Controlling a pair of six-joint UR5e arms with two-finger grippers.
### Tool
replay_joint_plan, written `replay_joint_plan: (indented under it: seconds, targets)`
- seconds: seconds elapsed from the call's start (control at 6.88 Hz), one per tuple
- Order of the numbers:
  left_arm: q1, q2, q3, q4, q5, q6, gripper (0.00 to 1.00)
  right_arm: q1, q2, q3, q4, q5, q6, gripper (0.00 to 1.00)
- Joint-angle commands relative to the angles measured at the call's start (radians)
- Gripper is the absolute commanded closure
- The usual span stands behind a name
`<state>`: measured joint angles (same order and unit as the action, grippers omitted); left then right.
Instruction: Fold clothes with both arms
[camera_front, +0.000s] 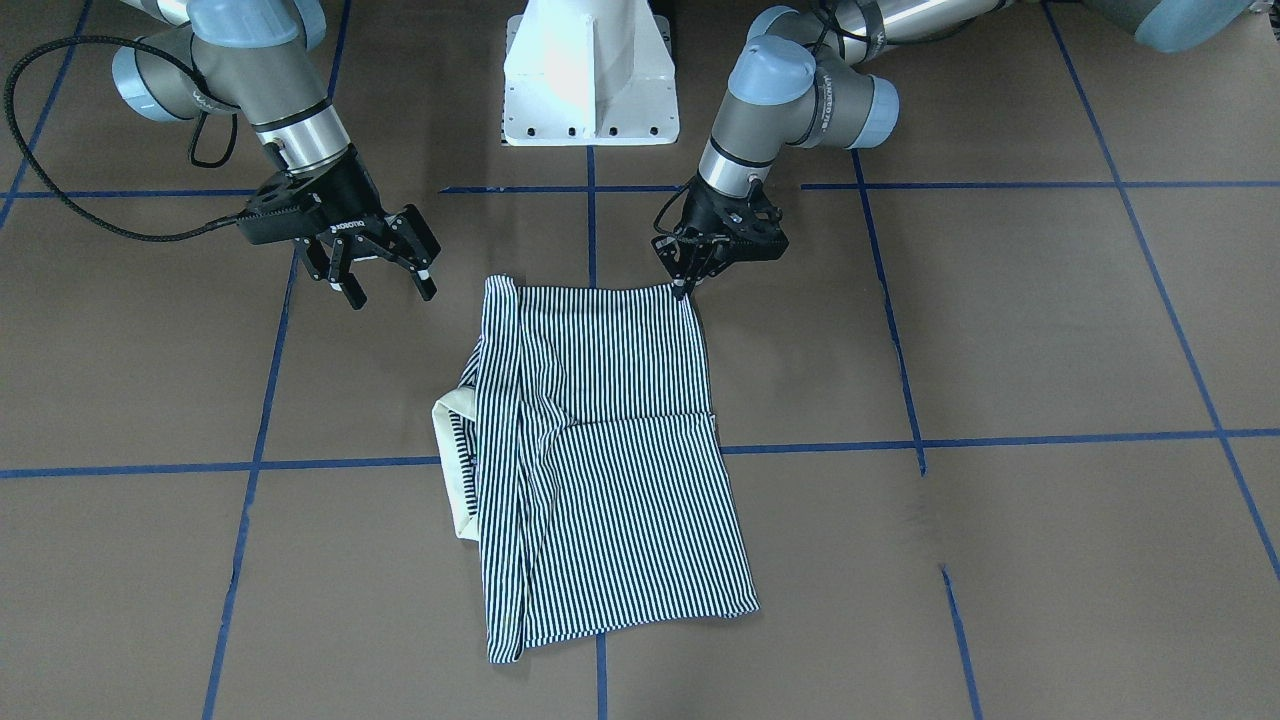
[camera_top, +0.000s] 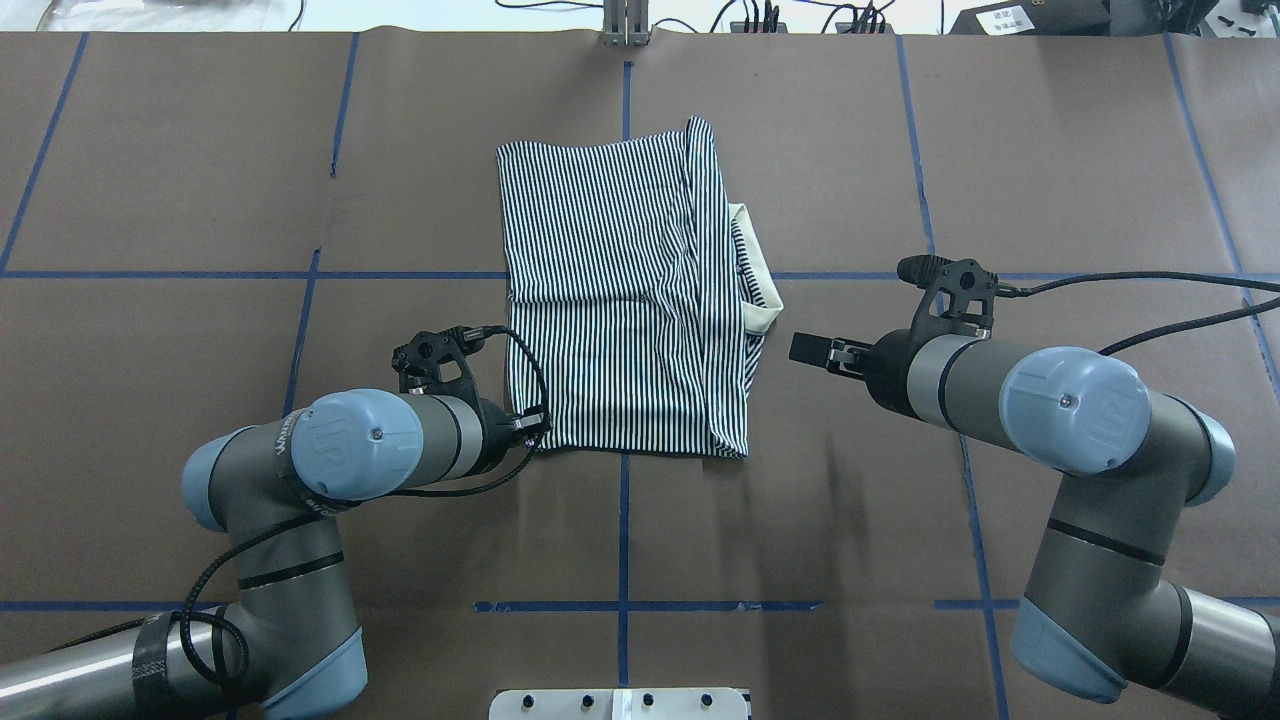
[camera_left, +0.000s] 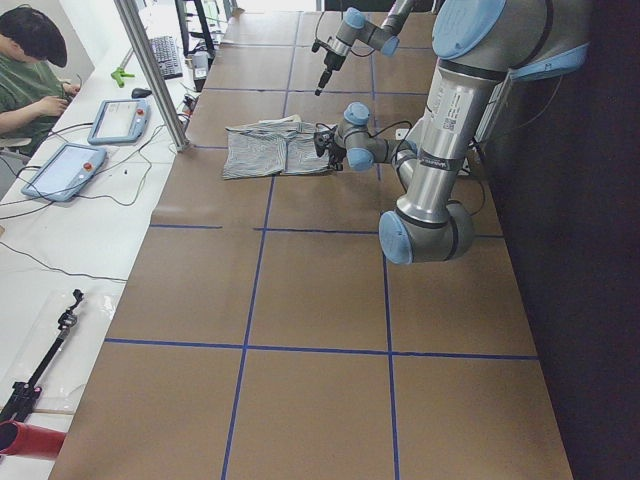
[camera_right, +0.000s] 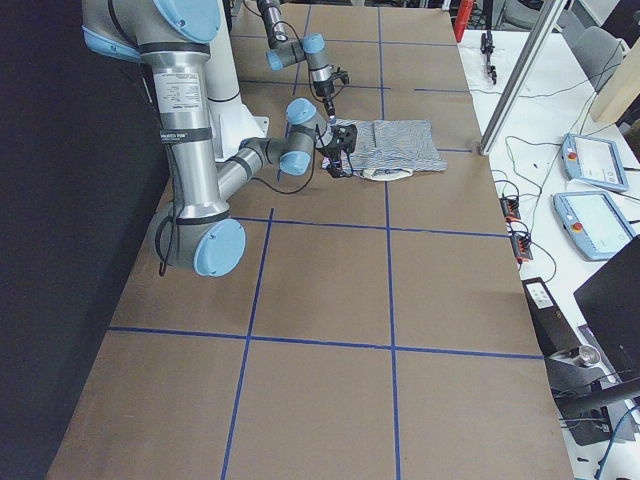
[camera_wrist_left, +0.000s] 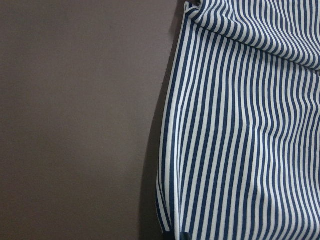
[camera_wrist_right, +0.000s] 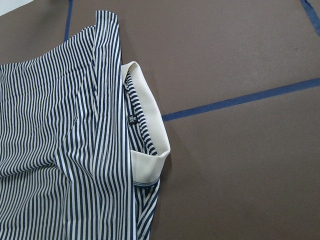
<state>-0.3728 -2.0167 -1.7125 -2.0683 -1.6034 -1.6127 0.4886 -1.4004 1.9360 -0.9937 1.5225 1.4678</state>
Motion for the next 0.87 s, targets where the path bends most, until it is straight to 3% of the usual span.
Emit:
replay_joint_plan:
  seconds: [0.0, 0.29, 0.73]
  targets:
    - [0.000, -0.008, -0.007, 0.000, -0.001, 0.001, 1.00, -0.018, 0.071, -0.002, -0.111, -0.004, 0.177, 0.06]
    - [0.002, -0.010, -0.006, -0.001, -0.003, 0.001, 1.00, -0.074, 0.278, -0.020, -0.427, -0.042, 0.332, 0.16]
    - [0.000, -0.010, -0.007, -0.001, -0.001, 0.001, 1.00, -0.094, 0.420, -0.179, -0.543, -0.035, 0.358, 0.16]
